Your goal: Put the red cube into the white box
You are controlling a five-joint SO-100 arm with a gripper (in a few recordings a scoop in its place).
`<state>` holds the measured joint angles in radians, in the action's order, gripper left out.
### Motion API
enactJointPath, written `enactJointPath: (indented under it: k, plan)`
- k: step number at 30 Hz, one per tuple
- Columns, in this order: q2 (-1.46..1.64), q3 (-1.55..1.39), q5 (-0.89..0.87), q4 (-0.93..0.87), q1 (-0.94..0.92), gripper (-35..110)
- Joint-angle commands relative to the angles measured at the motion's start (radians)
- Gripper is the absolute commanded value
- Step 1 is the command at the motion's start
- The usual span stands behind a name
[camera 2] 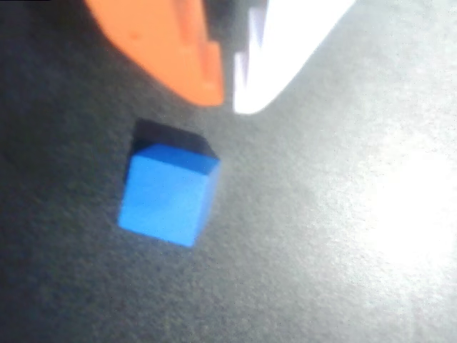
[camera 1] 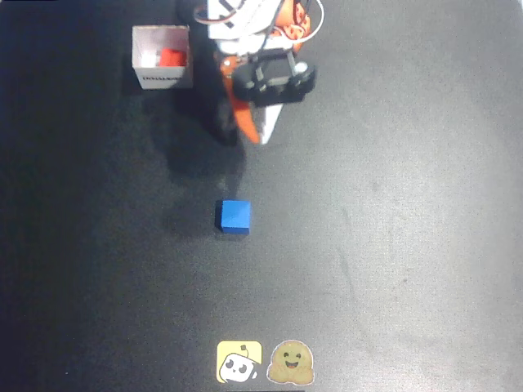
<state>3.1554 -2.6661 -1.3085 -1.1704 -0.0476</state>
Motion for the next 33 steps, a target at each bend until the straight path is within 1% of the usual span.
enactJointPath:
  k: [1, 3, 4, 7, 9, 11, 14, 18, 24, 33]
  plan:
    - [0.041, -0.029, 0.005, 0.005, 0.012, 0]
    - [0.041, -0.066, -0.012, 0.040, 0.008, 0]
    - [0.041, -0.098, -0.051, 0.069, 0.008, 0]
    - [0.041, -0.202, -0.103, 0.187, 0.017, 0]
    - [0.041, -0.285, -0.106, 0.278, 0.018, 0]
    - [0.025, -0.288, -0.120, 0.288, 0.021, 0]
    - [0.041, -0.288, -0.189, 0.206, 0.026, 0]
    - [0.041, -0.288, -0.189, 0.087, 0.012, 0]
    - [0.041, -0.288, -0.189, -0.166, 0.011, 0]
    - [0.041, -0.288, -0.189, -0.166, 0.014, 0]
